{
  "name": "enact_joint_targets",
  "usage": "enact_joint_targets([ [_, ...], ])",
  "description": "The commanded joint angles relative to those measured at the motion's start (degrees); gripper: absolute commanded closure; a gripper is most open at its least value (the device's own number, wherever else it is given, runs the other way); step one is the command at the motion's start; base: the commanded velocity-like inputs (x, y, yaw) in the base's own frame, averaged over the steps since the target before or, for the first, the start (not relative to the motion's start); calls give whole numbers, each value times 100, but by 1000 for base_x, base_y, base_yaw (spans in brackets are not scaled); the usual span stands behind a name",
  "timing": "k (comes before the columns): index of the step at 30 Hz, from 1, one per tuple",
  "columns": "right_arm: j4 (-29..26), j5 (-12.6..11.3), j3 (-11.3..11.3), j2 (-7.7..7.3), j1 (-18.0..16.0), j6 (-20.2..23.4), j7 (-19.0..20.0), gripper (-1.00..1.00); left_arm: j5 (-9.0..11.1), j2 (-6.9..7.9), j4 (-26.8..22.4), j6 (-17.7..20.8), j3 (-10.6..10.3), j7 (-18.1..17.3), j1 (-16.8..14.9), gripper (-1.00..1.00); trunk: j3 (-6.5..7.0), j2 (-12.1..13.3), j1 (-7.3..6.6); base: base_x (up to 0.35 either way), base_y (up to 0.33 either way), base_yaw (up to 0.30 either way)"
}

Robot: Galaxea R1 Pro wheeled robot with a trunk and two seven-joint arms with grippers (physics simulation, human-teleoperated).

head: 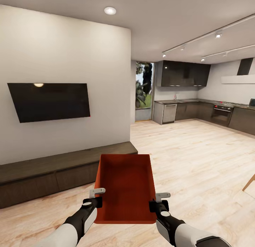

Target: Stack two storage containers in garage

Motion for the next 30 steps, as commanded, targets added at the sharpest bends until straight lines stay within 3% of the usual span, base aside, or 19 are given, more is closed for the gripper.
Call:
enact_joint_targets([
  [1, 21, -130, 39, 1, -7, -31, -22, 100, 65, -2, -21, 28, -72, 24, -3, 100, -9, -7, 1, 0, 0, -6],
  [7, 21, -130, 39, -2, -7, -40, -21, 100, 65, -2, -18, 28, -72, 24, -3, 100, -9, -7, 1, 0, 0, -150],
  [30, 21, -133, 39, -7, -6, -47, -15, 100, 65, -2, -17, 28, -72, 17, -3, 100, -9, -7, 1, 0, 0, -278],
])
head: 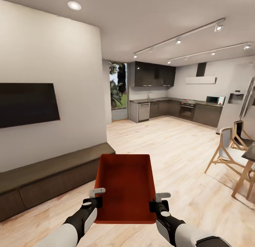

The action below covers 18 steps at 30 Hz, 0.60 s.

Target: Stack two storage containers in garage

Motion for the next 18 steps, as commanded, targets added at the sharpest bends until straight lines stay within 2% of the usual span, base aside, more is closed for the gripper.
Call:
enact_joint_targets([
  [1, 21, -131, 40, -2, -7, -35, -20, 100, 75, 5, -19, 31, -78, 24, -1, 100, -9, -7, 1, 0, 0, -283],
  [12, 27, -140, 34, 0, -5, -36, -19, 100, 75, 17, 37, 14, -85, -55, -1, 100, -9, -7, 1, 0, 0, -283],
  [18, 27, -146, 33, -2, -8, -36, -19, 100, 84, 17, 101, -147, -79, -109, -1, 100, -9, -7, 1, 0, 0, -283],
])
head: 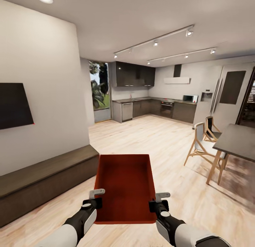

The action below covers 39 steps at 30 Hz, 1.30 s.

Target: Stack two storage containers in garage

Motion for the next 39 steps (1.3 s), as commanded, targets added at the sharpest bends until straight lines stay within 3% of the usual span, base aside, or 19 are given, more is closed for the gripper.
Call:
enact_joint_targets([
  [1, 23, -90, -99, -7, -9, -14, -3, 100, 38, 4, -28, 30, -114, -74, -1, 100, -9, -8, 1, 0, 0, -283],
  [25, 23, -92, -101, -14, -8, -14, 3, 100, 54, 7, 170, 25, -90, -87, -1, 100, -9, -8, 1, 0, 0, -283],
  [27, 23, -92, -101, -14, -8, -14, 5, 100, 54, 7, 281, 23, -88, -196, -1, 100, -9, -8, 1, 0, 0, -283],
  [28, 23, -92, -101, -15, -5, -14, 5, 100, 61, 27, 388, 23, -88, -474, -1, 100, -9, -8, 1, 0, 0, -283],
  [39, 23, -92, -101, -13, -9, -14, 6, 100, 63, 34, 401, 22, -87, -523, -1, 100, -9, -8, 1, 0, 0, -283],
])
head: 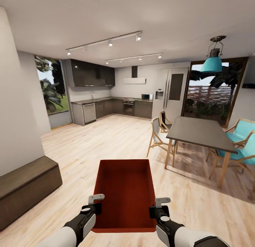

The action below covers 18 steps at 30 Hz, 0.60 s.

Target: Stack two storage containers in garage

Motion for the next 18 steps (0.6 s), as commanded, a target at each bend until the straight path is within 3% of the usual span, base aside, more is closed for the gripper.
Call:
enact_joint_targets([
  [1, -343, 87, -225, -68, -16, -19, 23, 100, 128, 5, 2, 31, -185, -462, 6, 100, -10, -8, 1, 0, 0, -282],
  [18, -343, 87, -225, -73, -16, -23, 23, 100, 128, 6, 2, 31, -185, -462, 6, 100, -10, -8, 1, 0, 0, -283],
])
